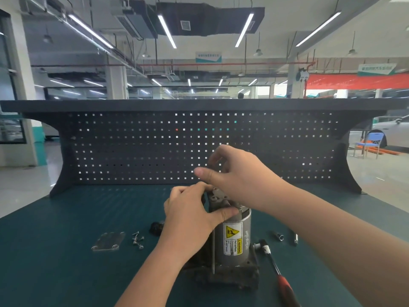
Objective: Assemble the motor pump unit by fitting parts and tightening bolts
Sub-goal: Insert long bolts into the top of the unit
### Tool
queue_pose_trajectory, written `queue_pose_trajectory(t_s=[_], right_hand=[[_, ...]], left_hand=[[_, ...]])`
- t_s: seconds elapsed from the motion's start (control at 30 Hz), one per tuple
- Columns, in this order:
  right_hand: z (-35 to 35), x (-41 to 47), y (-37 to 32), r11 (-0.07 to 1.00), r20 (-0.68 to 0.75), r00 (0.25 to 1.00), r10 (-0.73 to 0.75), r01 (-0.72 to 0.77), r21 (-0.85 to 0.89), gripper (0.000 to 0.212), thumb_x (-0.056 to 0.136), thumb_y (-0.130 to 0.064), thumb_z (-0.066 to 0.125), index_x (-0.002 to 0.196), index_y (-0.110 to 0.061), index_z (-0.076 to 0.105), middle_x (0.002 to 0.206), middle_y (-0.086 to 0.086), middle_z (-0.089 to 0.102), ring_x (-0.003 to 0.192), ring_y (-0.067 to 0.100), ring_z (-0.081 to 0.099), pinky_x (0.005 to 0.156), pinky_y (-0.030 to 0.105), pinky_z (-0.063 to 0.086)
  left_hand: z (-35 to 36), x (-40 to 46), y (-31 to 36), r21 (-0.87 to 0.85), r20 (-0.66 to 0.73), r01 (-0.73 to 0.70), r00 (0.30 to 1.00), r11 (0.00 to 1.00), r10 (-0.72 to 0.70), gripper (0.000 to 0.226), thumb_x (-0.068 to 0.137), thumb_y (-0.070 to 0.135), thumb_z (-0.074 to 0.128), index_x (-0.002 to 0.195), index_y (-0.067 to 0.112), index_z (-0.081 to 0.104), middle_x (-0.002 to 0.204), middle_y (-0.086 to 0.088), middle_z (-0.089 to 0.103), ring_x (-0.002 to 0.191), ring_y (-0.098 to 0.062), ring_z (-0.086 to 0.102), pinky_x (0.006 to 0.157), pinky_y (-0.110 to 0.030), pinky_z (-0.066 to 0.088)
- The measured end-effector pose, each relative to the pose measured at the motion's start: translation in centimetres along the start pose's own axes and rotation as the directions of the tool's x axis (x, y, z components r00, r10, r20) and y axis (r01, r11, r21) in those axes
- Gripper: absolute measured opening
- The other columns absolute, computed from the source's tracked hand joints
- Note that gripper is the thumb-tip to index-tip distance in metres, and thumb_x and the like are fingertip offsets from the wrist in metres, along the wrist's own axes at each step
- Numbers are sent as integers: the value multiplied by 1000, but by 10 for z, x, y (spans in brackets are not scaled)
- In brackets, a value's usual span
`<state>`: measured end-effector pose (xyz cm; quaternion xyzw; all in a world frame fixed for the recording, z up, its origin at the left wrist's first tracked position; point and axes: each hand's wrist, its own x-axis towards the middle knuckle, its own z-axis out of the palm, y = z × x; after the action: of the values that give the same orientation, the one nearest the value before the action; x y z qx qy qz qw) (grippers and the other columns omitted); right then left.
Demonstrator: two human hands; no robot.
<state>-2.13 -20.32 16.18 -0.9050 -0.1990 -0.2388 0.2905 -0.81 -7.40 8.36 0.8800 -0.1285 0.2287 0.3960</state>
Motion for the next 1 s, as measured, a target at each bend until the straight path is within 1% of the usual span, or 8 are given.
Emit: queue_pose_trajectory(t_s=[0.23, 0.33, 0.47, 0.57, 0.67, 0.8, 0.9, 1.0], right_hand=[[2, -9, 2, 999, 168, 985, -34, 37, -18, 19, 87, -48, 63, 98, -34, 57, 82, -15, 57, 71, -2, 52, 55, 11, 36], [8, -27, 13, 990, -154, 983, -96, 110, 85, 13, 87, -44, 60, 95, -36, 54, 83, -15, 58, 82, -2, 55, 66, 6, 40], [57, -81, 47, 969, -681, 712, -172, 248, 14, 21, 80, -34, 60, 94, -32, 45, 92, -14, 49, 87, 6, 51, 78, 20, 42], [110, -112, 81, 955, -598, 754, -270, 133, -264, 75, 64, -55, 72, 124, -22, 41, 124, 8, 42, 119, 28, 42, 90, 46, 38], [136, -114, 104, 910, -373, 898, -234, 68, -409, 135, 33, -72, 81, 142, -22, 19, 148, 20, 24, 147, 29, 10, 96, 48, 29], [137, -102, 115, 913, -328, 912, -247, 105, -395, 135, 39, -74, 78, 147, -26, 14, 153, 21, 9, 149, 28, -3, 100, 53, 25], [139, -100, 120, 920, -378, 880, -286, 142, -366, 131, 45, -67, 81, 150, -30, 11, 153, 19, 11, 148, 31, 7, 100, 52, 26], [139, -100, 118, 925, -394, 872, -292, 154, -347, 135, 46, -61, 82, 153, -33, 5, 154, 19, 8, 141, 36, 22, 100, 50, 26]], left_hand=[[-2, -2, 4, -31, 0, -36, 999, 999, 36, 47, 58, 70, 64, 100, 53, 51, 99, 27, 49, 117, -7, 33, 94, -32, 40], [-3, -2, 5, 49, -5, -52, 999, 997, 53, 53, 57, 76, 57, 103, 53, 51, 91, 32, 39, 107, -3, 25, 84, -29, 32], [-5, -5, 6, 99, 9, -115, 993, 988, 115, 77, 60, 85, 46, 131, 54, 45, 101, 47, 34, 98, 7, 16, 89, -25, 20], [-11, -3, 8, 165, 86, -151, 987, 975, 138, 91, 55, 87, 31, 137, 51, 42, 124, 42, 38, 104, 6, 16, 93, -22, 12], [-19, 1, 7, 132, 187, -160, 973, 978, 134, 85, 57, 85, 30, 135, 54, 41, 118, 52, 31, 110, 10, 16, 100, -23, 10], [-22, 0, 2, -49, 185, -87, 978, 995, 94, 20, 81, 65, 51, 101, 63, 55, 111, 53, 43, 126, 3, 29, 114, -33, 24], [-21, 0, -3, -235, 116, -27, 992, 972, 56, 8, 87, 36, 67, 93, 41, 68, 123, 26, 58, 122, 0, 49, 107, -33, 40], [-18, -1, 1, -360, 73, -3, 997, 933, 32, 6, 85, 20, 71, 81, 25, 70, 114, 22, 68, 101, 12, 60, 87, -12, 48]])
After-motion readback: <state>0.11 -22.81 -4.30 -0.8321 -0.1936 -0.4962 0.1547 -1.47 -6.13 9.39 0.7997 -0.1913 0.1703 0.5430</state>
